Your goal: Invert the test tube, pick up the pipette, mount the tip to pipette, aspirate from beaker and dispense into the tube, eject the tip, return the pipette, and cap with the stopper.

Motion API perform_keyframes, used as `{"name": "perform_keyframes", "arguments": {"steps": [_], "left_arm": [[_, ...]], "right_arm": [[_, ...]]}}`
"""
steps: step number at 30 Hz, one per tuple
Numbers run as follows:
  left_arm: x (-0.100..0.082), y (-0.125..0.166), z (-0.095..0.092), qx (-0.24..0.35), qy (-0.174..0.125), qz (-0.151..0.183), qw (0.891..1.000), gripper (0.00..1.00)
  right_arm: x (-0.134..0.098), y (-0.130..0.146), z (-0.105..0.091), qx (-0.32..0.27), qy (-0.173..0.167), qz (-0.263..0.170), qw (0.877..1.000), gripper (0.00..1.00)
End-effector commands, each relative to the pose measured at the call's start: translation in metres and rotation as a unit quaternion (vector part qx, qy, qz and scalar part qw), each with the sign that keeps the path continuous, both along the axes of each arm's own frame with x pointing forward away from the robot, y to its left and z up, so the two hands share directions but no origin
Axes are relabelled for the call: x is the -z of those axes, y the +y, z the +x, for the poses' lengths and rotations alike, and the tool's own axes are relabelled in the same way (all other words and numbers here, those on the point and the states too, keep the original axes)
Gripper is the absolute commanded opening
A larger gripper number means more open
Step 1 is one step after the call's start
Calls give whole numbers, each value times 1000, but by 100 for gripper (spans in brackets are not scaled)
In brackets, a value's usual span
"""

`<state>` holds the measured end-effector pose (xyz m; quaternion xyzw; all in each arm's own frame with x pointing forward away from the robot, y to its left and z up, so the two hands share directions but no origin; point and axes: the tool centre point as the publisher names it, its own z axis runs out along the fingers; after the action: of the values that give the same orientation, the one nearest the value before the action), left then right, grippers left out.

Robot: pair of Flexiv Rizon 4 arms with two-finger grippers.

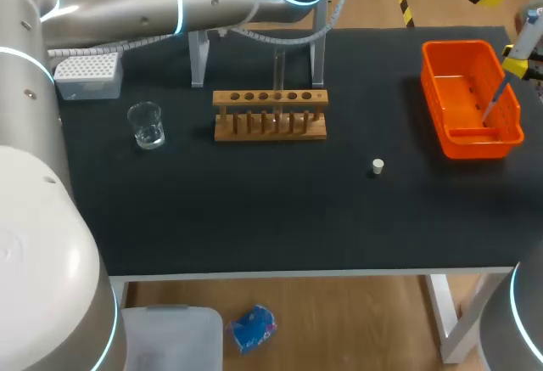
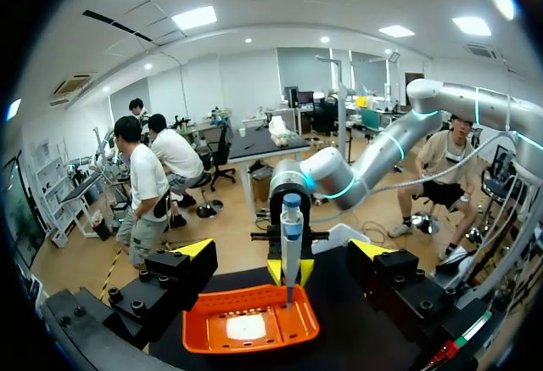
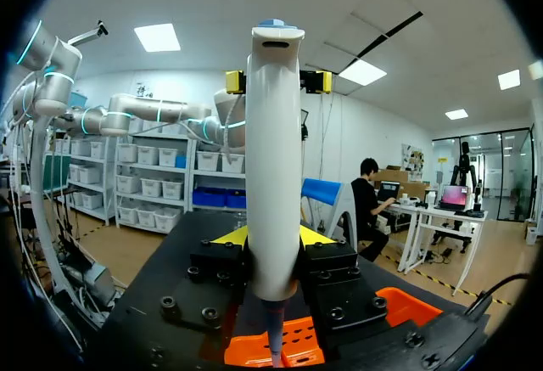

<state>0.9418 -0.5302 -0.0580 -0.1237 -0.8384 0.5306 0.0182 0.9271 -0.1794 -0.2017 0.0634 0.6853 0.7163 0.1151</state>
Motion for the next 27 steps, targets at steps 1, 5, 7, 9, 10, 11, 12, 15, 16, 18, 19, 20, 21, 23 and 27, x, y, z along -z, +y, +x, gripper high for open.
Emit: {"name": "perform_keyframes", "arguments": {"steps": [1,5,7,9,10,11,12,15,16,18,19,20,21,23,27], "left_arm": [[0,1,1,3,0,0,1000,100],[0,0,1,5,-1,-3,1000,100],[1,-6,0,8,-5,-3,1000,100],[3,-12,0,15,-5,-5,1000,93],[4,-14,0,15,-5,-3,1000,76],[4,-16,0,15,-5,-1,1000,47],[4,-17,-1,17,-6,-1,1000,40],[5,-22,-2,22,-6,-2,1000,0],[5,-24,-3,26,-7,-2,1000,0],[6,-28,-4,30,-5,0,1000,0],[6,-29,-5,34,-6,-3,999,0],[6,-32,-5,37,-6,-3,999,0],[6,-34,-6,37,-5,-2,999,0],[6,-38,-7,43,-1,-3,999,0],[8,-47,-8,48,10,-1,999,0]], "right_arm": [[0,-1,1,-1,0,-1,1000,0],[0,-1,1,-1,0,-1,1000,0],[0,-1,1,-1,0,-1,1000,0],[0,-1,1,-1,0,-1,1000,0],[0,-1,1,-1,0,-1,1000,0],[0,-1,1,-1,0,-1,1000,0],[0,-1,1,-1,0,-1,1000,0],[0,-1,1,-1,0,-1,1000,0],[0,-1,1,-1,0,-1,1000,0],[0,-1,1,-1,0,-1,1000,0],[0,-1,1,-1,0,-1,1000,0],[0,-1,1,-1,0,-1,1000,0],[0,-1,1,-1,0,-1,1000,0],[0,-1,1,-1,0,-1,1000,0],[0,-1,1,-1,0,-1,1000,0]]}}
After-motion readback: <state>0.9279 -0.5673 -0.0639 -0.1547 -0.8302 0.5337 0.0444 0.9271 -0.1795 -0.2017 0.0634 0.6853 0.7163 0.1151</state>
